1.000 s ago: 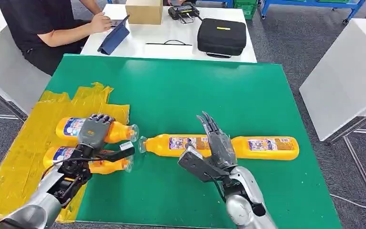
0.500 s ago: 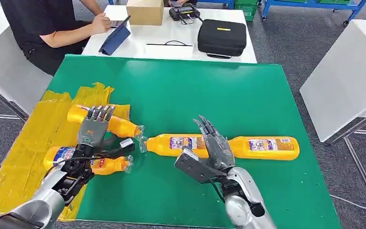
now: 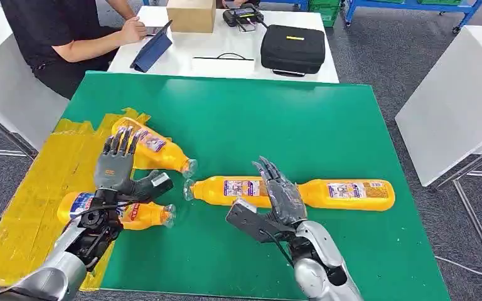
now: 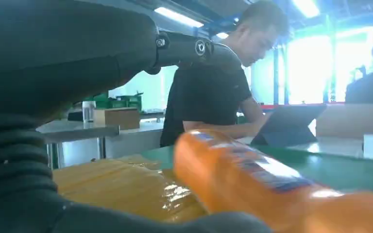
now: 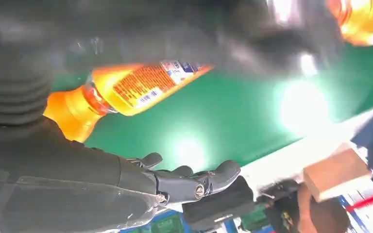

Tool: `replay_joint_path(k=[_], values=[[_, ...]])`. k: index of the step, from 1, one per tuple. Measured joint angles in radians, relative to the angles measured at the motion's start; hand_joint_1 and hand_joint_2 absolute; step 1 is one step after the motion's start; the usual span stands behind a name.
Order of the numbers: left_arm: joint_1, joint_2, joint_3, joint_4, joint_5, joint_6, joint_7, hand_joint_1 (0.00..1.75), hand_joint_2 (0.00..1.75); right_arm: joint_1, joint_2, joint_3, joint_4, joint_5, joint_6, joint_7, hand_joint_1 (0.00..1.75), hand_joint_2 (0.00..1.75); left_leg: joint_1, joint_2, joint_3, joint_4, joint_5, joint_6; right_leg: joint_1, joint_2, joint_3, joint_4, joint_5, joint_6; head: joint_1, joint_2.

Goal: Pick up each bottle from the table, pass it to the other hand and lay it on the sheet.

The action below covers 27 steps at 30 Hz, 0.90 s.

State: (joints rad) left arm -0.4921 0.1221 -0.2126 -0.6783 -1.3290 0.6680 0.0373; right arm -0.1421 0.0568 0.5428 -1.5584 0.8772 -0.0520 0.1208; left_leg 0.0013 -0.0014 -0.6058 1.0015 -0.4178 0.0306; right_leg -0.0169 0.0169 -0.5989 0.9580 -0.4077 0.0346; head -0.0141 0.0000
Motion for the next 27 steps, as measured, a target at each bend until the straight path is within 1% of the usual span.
replay_joint_path(k=[3, 6, 9, 13, 17, 19, 24, 27], values=[[0.001, -0.016, 0.043, -0.048, 0.141, 0.000, -0.084, 0.00, 0.00, -0.017, -0.003, 0.003, 0.023, 0.048, 0.036, 0.028, 0.00, 1.75, 0.000, 0.000, 0.000, 0.000, 0.000, 0.000, 0.000, 0.000, 0.000, 0.000, 0.000, 0.000, 0.000, 0.000], [0.003, -0.050, 0.103, -0.147, 0.478, -0.025, -0.223, 0.00, 0.00, -0.071, -0.011, 0.008, 0.096, 0.109, 0.066, 0.033, 0.00, 1.75, 0.000, 0.001, -0.001, 0.000, 0.001, 0.001, 0.000, 0.000, -0.001, 0.000, 0.002, 0.002, 0.000, 0.000], [0.007, -0.079, 0.134, -0.284, 0.803, -0.115, -0.293, 0.00, 0.00, -0.153, -0.019, 0.019, 0.220, 0.146, 0.056, 0.022, 0.00, 1.75, 0.000, 0.000, -0.001, 0.000, 0.001, 0.001, 0.000, 0.000, 0.000, 0.000, 0.002, 0.003, 0.000, 0.000], [0.021, -0.098, 0.144, -0.394, 0.928, -0.157, -0.313, 0.00, 0.00, -0.208, -0.026, 0.025, 0.322, 0.157, 0.042, 0.010, 0.00, 1.75, 0.000, -0.001, -0.001, 0.000, 0.002, 0.002, 0.000, -0.001, 0.000, 0.000, 0.002, 0.003, 0.000, 0.000], [0.042, -0.105, 0.149, -0.489, 1.227, -0.256, -0.344, 0.00, 0.00, -0.259, -0.028, 0.042, 0.414, 0.161, 0.039, 0.003, 0.00, 1.75, 0.000, -0.001, -0.003, 0.000, 0.002, 0.002, 0.000, -0.001, -0.002, 0.000, 0.002, 0.003, -0.001, 0.000], [0.053, -0.102, 0.143, -0.534, 1.329, -0.266, -0.359, 0.00, 0.00, -0.296, -0.028, 0.058, 0.472, 0.151, 0.033, -0.009, 0.00, 1.75, 0.000, -0.001, -0.003, 0.000, 0.002, 0.002, 0.000, -0.001, -0.002, 0.000, 0.002, 0.003, 0.000, 0.000], [0.081, -0.084, 0.113, -0.613, 1.411, -0.253, -0.394, 0.00, 0.00, -0.366, -0.022, 0.097, 0.584, 0.122, 0.030, -0.025, 0.00, 1.75, 0.000, -0.001, -0.003, 0.000, 0.002, 0.002, 0.000, -0.001, -0.002, 0.000, 0.002, 0.003, -0.001, 0.000], [0.088, -0.069, 0.095, -0.631, 1.446, -0.238, -0.417, 0.00, 0.00, -0.386, -0.014, 0.124, 0.642, 0.100, 0.031, -0.036, 0.00, 1.75, 0.000, -0.001, -0.003, 0.000, 0.002, 0.002, 0.000, -0.001, -0.002, 0.000, 0.002, 0.003, 0.000, 0.000]])
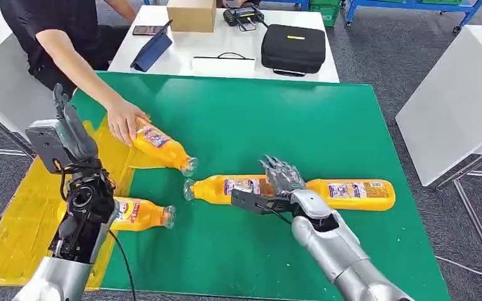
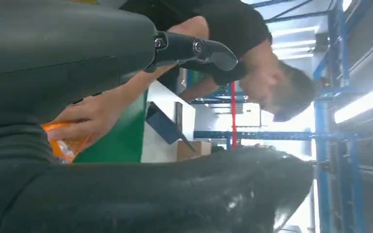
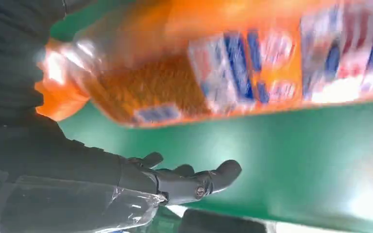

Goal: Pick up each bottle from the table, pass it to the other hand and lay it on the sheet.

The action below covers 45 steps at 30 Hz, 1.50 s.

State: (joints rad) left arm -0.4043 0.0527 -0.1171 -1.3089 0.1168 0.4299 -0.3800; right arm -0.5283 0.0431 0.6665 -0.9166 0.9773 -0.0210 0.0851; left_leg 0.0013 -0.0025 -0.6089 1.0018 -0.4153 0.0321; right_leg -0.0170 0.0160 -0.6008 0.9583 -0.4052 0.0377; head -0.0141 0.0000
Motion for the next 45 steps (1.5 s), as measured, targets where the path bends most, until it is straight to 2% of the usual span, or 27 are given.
replay_joint_path(k=[13, 14, 15, 24, 36, 40, 41, 45], values=[[0.002, 0.031, -0.039, -0.002, 0.074, 0.005, -0.045, 0.00, 0.00, -0.058, 0.053, 0.087, 0.171, -0.028, 0.032, -0.027, 0.00, 1.75, 0.000, 0.001, 0.000, 0.000, 0.000, 0.000, 0.000, 0.000, -0.001, 0.000, 0.000, 0.000, 0.000, 0.000], [0.002, 0.032, -0.040, -0.002, 0.078, 0.008, -0.046, 0.00, 0.00, -0.063, 0.058, 0.095, 0.183, -0.029, 0.038, -0.027, 1.66, 1.75, 0.000, 0.001, 0.000, 0.000, 0.000, 0.000, 0.000, 0.000, -0.001, 0.000, 0.000, 0.000, 0.000, 0.000], [0.002, 0.032, -0.042, -0.002, 0.084, 0.009, -0.047, 0.00, 0.00, -0.070, 0.063, 0.103, 0.194, -0.029, 0.041, -0.027, 1.75, 1.75, 0.000, 0.001, 0.001, 0.000, 0.000, 0.000, 0.000, 0.001, 0.000, 0.000, 0.000, 0.000, 0.000, 0.000], [0.002, 0.044, -0.055, 0.001, 0.122, 0.020, -0.062, 0.00, 0.00, -0.118, 0.078, 0.172, 0.279, -0.024, 0.067, -0.024, 1.75, 1.75, 0.000, 0.002, 0.005, 0.000, 0.000, 0.000, 0.000, 0.001, 0.004, 0.000, 0.000, 0.000, 0.000, 0.000], [0.009, 0.049, -0.056, 0.001, 0.134, 0.021, -0.063, 0.00, 0.00, -0.120, 0.079, 0.173, 0.289, -0.037, 0.066, -0.014, 1.75, 1.75, 0.000, 0.002, 0.008, 0.000, 0.000, 0.000, 0.000, 0.001, 0.006, 0.000, 0.000, 0.000, 0.000, 0.000], [0.017, 0.049, -0.056, 0.001, 0.179, -0.032, -0.041, 0.00, 0.00, -0.117, 0.079, 0.169, 0.288, -0.046, 0.059, 0.009, 1.75, 1.75, 0.000, 0.002, 0.008, 0.000, 0.000, 0.000, 0.000, 0.001, 0.006, 0.000, 0.000, 0.000, 0.000, 0.000], [0.020, 0.049, -0.056, 0.001, 0.210, -0.069, -0.021, 0.00, 1.75, -0.114, 0.079, 0.164, 0.288, -0.054, 0.047, 0.016, 1.75, 1.75, 0.000, 0.002, 0.008, 0.000, 0.000, 0.000, 0.000, 0.001, 0.006, 0.000, 0.000, 0.000, 0.000, 0.000], [0.077, 0.048, -0.052, -0.032, 0.395, -0.290, 0.075, 0.00, 1.75, -0.048, 0.070, 0.078, 0.191, -0.141, -0.056, 0.003, 1.75, 1.75, 0.000, 0.002, 0.007, 0.000, 0.000, 0.000, 0.000, 0.001, 0.006, 0.000, 0.000, 0.000, 0.000, 0.000]])
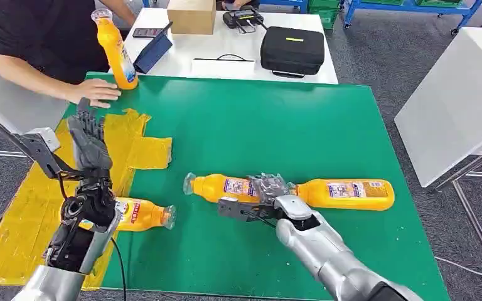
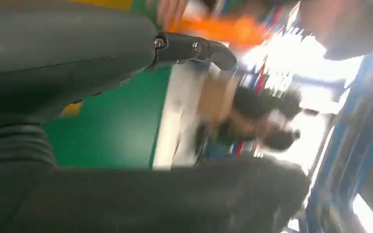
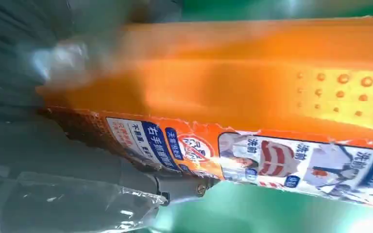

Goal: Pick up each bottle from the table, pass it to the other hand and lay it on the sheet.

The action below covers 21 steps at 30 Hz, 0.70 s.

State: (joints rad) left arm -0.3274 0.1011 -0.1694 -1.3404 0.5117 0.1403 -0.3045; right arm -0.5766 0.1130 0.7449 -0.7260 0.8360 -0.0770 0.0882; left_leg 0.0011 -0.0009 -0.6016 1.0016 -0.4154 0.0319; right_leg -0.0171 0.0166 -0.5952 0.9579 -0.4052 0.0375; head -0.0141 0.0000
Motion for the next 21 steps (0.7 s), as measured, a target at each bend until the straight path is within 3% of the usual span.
replay_joint_path(k=[5, 10, 15, 21], values=[[0.108, -0.012, 0.005, -0.069, 0.062, -0.090, 0.042, 0.00, 1.75, 0.142, -0.022, -0.142, -0.307, -0.146, -0.060, -0.096, 1.75, 1.75, -0.001, 0.000, -0.006, 0.000, 0.000, 0.000, -0.001, 0.000, -0.006, 0.000, 0.000, 0.000, -0.001, 0.000], [0.185, -0.035, -0.055, -0.149, 0.005, -0.091, 0.041, 0.00, 1.75, 0.222, -0.039, -0.194, -0.561, -0.230, -0.113, -0.158, 1.75, 1.75, -0.001, -0.001, -0.010, 0.000, 0.000, 0.000, -0.001, 0.000, -0.010, 0.000, 0.000, 0.000, 0.000, 0.000], [0.222, -0.051, -0.127, -0.200, -0.004, -0.082, 0.042, 0.00, 1.75, 0.254, -0.049, -0.193, -0.666, -0.274, -0.161, -0.193, 1.75, 1.75, -0.001, -0.001, -0.012, 0.000, 0.000, 0.000, -0.001, 0.000, -0.012, 0.000, 0.000, 0.000, 0.000, 0.000], [0.219, -0.060, -0.181, -0.205, -0.011, -0.089, 0.053, 0.00, 1.75, 0.256, -0.048, -0.191, -0.672, -0.311, -0.166, -0.190, 1.75, 1.75, -0.001, -0.001, -0.012, 0.000, 0.000, 0.000, -0.001, 0.000, -0.012, 0.000, 0.001, 0.001, 0.000, 0.000]])
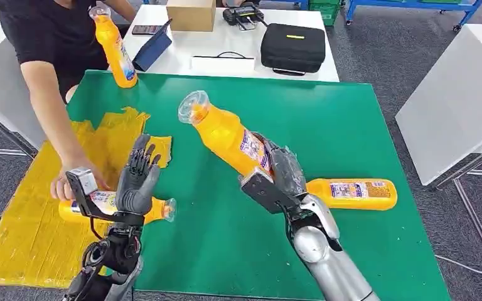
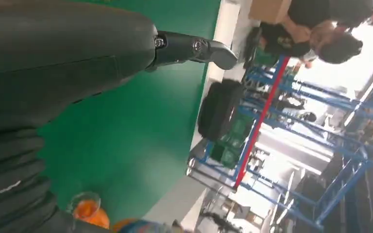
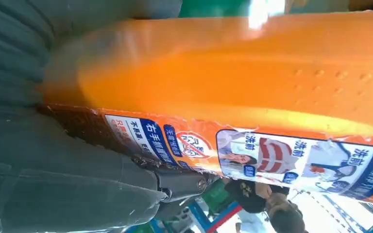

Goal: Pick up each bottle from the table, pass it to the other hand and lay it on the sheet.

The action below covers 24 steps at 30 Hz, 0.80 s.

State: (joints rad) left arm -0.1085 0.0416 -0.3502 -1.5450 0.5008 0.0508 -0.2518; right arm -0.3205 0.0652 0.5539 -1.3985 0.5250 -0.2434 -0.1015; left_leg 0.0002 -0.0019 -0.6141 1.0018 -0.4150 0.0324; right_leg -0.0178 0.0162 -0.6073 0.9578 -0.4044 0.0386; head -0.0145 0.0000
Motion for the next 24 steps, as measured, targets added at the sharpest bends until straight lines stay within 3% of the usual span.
replay_joint_path(k=[16, 24], values=[[-0.058, -0.016, -0.094, 0.033, 0.053, -0.050, 0.018, 0.00, 1.75, -0.066, 0.035, 0.044, 0.147, -0.050, 0.005, 0.011, 1.75, 1.75, 0.000, 0.000, -0.001, 0.000, 0.000, 0.000, 0.000, 0.000, -0.001, 0.000, 0.000, 0.000, 0.000, 0.000], [-0.096, -0.035, -0.121, 0.058, 0.070, -0.037, 0.026, 0.00, 1.75, -0.091, 0.086, 0.131, 0.263, 0.099, -0.043, 0.029, 1.75, 1.75, 0.001, 0.000, -0.001, 0.000, 0.000, 0.000, 0.000, 0.000, -0.001, 0.000, 0.000, 0.000, 0.000, 0.000]])
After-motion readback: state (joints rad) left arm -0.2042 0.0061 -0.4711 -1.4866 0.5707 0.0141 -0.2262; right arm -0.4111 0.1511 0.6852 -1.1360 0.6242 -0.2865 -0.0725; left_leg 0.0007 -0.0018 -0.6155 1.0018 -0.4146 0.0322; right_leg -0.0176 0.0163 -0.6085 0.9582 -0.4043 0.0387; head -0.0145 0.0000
